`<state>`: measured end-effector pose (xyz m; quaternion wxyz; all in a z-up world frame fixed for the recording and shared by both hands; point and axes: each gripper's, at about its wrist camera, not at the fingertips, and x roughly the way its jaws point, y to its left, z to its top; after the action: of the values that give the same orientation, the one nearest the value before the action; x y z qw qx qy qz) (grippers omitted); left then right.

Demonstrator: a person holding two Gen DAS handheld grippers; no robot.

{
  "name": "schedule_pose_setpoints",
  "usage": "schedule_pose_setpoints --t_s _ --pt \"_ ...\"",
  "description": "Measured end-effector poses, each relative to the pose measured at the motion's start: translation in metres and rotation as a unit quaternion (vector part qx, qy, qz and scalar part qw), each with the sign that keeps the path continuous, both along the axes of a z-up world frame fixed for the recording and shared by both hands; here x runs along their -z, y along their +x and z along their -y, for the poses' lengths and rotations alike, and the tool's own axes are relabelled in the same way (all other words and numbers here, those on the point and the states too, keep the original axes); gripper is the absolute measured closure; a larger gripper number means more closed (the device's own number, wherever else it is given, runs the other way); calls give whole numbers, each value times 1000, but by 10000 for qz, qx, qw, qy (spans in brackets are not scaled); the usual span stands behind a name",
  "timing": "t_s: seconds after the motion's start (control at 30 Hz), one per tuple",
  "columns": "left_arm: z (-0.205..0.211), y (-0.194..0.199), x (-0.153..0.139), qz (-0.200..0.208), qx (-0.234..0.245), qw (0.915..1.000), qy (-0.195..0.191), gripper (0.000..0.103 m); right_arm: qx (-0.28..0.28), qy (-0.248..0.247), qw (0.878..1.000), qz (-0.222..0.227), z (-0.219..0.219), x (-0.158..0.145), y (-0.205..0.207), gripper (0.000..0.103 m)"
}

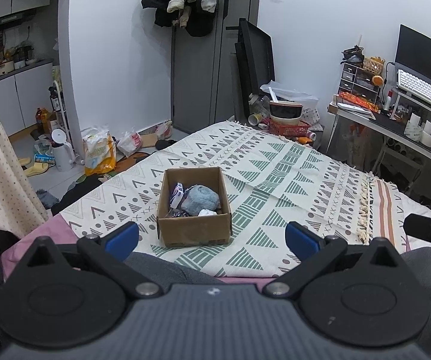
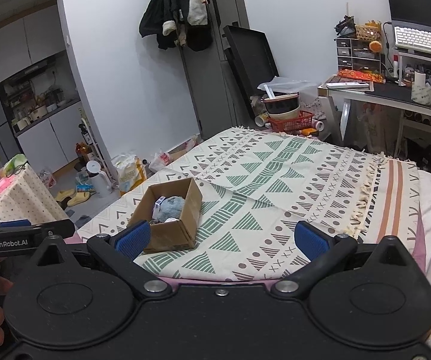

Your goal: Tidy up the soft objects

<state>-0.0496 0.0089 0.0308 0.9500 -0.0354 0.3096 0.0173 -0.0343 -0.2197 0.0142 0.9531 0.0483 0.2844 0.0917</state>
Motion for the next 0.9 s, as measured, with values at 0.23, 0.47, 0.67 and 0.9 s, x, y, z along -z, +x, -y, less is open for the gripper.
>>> schedule_pose_setpoints --t_s 0.23,0.47,0.67,0.9 --pt "1 0 0 -2 4 10000 -4 0 -34 -3 10000 -12 0 0 0 0" --pt "2 0 0 18 27 10000 2 0 4 0 10000 -16 2 0 0 0" --pt "2 0 0 32 48 10000 21 0 27 -28 10000 -33 3 0 0 0" --pt "3 -1 1 33 45 10000 38 0 60 -66 10000 -33 2 1 -1 0"
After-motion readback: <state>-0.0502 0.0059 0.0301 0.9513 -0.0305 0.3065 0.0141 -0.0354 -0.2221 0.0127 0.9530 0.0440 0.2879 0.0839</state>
